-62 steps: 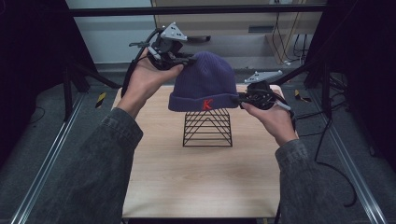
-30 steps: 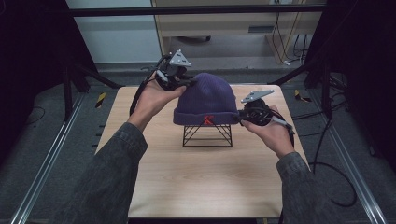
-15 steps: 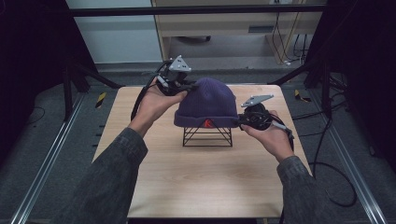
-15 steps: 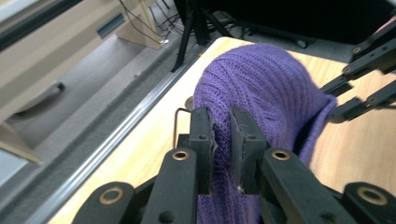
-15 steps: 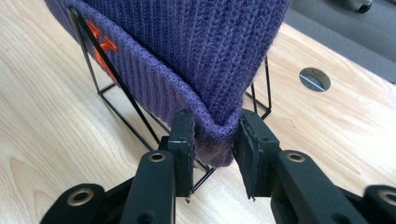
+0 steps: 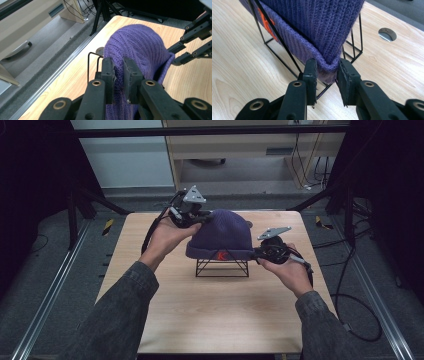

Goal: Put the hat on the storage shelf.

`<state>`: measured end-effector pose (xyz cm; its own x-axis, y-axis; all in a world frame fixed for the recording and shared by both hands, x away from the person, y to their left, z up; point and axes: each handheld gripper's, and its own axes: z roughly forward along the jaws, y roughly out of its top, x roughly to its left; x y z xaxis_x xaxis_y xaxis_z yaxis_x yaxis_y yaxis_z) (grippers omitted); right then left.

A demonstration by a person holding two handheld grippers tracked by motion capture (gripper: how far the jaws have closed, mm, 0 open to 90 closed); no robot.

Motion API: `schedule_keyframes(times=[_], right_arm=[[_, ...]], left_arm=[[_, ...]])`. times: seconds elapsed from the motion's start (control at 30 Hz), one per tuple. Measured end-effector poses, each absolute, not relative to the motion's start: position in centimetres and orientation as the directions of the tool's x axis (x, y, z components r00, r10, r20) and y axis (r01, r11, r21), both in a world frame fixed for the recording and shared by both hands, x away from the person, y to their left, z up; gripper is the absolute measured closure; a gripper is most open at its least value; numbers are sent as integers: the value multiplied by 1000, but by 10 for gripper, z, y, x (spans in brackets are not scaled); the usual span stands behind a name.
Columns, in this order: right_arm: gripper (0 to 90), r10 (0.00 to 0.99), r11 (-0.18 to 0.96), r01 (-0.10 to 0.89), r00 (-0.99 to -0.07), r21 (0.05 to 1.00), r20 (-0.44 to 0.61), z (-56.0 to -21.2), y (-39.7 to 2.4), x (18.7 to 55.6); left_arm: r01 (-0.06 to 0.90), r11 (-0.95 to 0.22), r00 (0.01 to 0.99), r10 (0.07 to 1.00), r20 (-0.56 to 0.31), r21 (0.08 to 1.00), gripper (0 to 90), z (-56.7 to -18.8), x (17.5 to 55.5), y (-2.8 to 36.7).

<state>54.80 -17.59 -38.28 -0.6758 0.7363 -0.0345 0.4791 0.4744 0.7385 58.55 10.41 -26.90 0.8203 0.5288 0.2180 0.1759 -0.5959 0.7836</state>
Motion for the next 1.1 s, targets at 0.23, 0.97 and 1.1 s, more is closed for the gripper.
schedule_keyframes(times=[0.23,0.97,1.1], right_arm=[[706,737,471,483,-675,738,-28,-384,-176,549],[765,744,462,512,-668,724,-2,-410,-178,553],[776,752,457,526,-659,717,4,-414,-178,553]], left_arm=[[181,-592,819,532,212,785,796,-273,586,105],[193,-591,826,528,195,783,796,-291,585,102],[196,-593,830,525,190,781,796,-295,585,101]])
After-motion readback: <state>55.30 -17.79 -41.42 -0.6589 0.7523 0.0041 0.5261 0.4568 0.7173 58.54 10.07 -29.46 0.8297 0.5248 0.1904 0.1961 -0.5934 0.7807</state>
